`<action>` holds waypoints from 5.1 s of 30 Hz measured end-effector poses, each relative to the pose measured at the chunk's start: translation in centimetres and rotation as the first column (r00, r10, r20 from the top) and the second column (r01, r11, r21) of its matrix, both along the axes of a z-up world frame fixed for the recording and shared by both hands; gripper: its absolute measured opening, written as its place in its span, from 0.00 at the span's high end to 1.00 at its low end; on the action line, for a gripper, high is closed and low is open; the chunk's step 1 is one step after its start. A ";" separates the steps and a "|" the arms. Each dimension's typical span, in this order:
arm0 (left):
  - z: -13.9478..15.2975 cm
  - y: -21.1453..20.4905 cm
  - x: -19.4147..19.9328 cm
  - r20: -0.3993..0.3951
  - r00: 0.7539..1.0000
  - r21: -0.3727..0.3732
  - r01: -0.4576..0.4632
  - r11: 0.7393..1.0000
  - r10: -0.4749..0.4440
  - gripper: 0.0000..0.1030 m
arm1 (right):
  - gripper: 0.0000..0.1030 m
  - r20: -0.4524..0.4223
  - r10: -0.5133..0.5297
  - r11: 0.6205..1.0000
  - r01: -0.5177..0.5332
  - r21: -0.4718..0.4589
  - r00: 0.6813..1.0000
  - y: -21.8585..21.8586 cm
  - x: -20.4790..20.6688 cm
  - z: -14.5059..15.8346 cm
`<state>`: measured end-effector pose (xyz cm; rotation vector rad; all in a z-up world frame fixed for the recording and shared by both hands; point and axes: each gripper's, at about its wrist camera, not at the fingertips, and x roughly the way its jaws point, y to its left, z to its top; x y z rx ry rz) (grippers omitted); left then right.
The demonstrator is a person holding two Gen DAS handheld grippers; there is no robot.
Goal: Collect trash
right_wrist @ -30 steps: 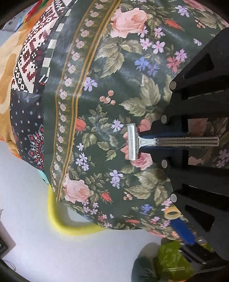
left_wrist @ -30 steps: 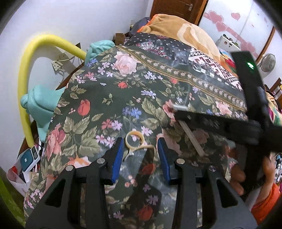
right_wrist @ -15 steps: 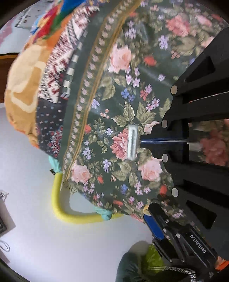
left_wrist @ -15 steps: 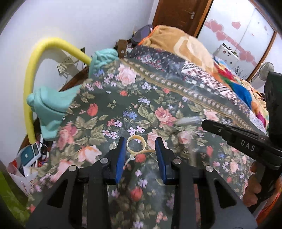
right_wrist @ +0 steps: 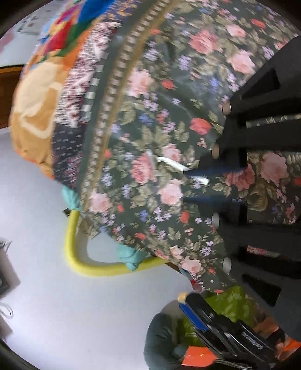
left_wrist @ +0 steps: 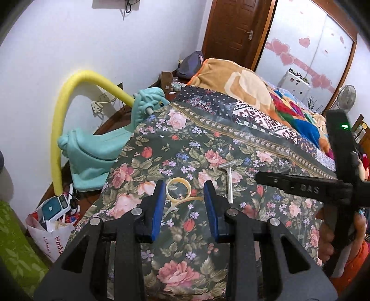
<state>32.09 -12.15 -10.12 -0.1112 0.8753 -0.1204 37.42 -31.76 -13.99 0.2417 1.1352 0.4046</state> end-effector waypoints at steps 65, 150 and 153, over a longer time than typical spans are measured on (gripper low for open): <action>-0.8 20.9 -27.1 -0.029 0.925 0.030 -0.378 0.925 0.379 0.68 | 0.92 0.203 0.557 0.831 -0.541 -0.130 0.806 27.5 -25.9 6.3; 15.7 13.4 -41.1 0.445 0.885 -0.014 -0.147 0.989 0.138 0.14 | 0.00 0.662 -0.103 0.990 0.143 -0.007 0.742 11.1 -41.8 20.0; 15.6 13.1 -40.9 0.444 0.888 -0.006 -0.133 0.991 0.122 0.13 | 0.00 0.645 -0.110 0.988 0.154 -0.011 0.756 11.0 -41.5 19.7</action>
